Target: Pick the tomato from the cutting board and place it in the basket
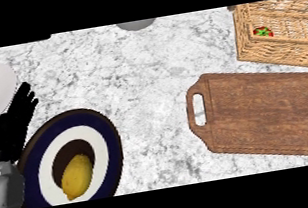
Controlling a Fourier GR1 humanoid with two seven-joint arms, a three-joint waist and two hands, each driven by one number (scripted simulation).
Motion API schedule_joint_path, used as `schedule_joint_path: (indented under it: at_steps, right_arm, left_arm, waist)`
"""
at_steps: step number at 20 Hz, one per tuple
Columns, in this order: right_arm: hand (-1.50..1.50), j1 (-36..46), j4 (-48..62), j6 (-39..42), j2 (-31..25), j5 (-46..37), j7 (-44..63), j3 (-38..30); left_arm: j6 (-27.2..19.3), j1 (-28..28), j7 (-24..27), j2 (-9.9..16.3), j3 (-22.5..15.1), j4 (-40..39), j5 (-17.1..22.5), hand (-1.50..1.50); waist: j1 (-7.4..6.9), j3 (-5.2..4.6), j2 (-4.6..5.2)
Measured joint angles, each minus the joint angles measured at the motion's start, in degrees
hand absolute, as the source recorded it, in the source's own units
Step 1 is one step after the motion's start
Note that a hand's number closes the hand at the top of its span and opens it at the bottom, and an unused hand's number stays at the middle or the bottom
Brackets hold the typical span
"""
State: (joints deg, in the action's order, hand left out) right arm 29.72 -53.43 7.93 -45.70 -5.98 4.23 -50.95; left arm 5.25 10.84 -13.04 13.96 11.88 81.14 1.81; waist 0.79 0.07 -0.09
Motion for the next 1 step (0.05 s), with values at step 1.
schedule_joint_path:
  at_steps: [1]
  right_arm:
    - [-1.50, -1.00, 1.61, 2.35, -2.00, 1.04, -0.60, -0.89]
  left_arm:
    - [0.00, 0.02, 0.11, 0.00, 0.07, -0.16, 0.01, 0.00]
  waist:
    - [-0.08, 0.00, 0.03]
